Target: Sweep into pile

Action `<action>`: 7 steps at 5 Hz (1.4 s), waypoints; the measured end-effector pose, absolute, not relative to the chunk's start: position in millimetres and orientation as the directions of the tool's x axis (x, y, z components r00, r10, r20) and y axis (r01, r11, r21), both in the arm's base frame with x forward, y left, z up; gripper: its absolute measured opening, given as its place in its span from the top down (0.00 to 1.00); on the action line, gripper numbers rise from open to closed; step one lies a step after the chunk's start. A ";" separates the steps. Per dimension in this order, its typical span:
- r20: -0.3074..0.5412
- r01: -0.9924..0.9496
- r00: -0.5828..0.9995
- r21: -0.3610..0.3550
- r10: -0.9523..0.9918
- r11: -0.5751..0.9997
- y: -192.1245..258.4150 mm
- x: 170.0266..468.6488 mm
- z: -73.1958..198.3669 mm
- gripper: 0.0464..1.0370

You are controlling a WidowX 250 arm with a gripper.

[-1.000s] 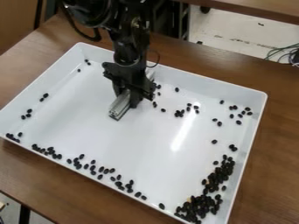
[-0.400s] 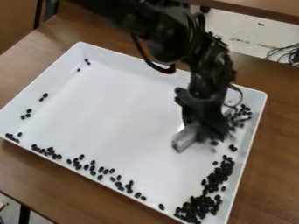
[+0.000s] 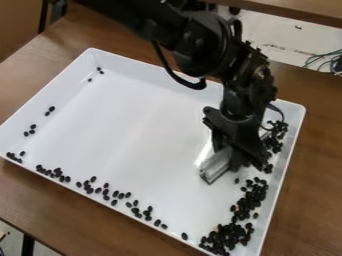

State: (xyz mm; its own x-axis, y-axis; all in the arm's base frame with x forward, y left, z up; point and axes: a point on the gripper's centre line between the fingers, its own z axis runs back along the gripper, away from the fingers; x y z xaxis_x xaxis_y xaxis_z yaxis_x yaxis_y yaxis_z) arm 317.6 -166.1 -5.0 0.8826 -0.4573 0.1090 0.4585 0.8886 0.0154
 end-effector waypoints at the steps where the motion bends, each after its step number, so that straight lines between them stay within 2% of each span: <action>1: 0.105 0.452 0.886 0.027 -0.453 0.891 -158.0 315.0 -2.2 0.69; 2: 0.117 0.401 0.908 0.035 -0.402 0.915 -132.6 310.6 11.9 0.69; 3: 0.149 0.290 0.945 0.039 -0.292 0.956 -96.5 323.9 27.4 0.69; 5: 0.105 0.147 0.983 0.018 -0.148 0.989 -40.9 328.3 26.1 0.69; 7: 0.050 0.039 0.998 0.020 -0.040 0.999 4.8 326.0 5.5 0.69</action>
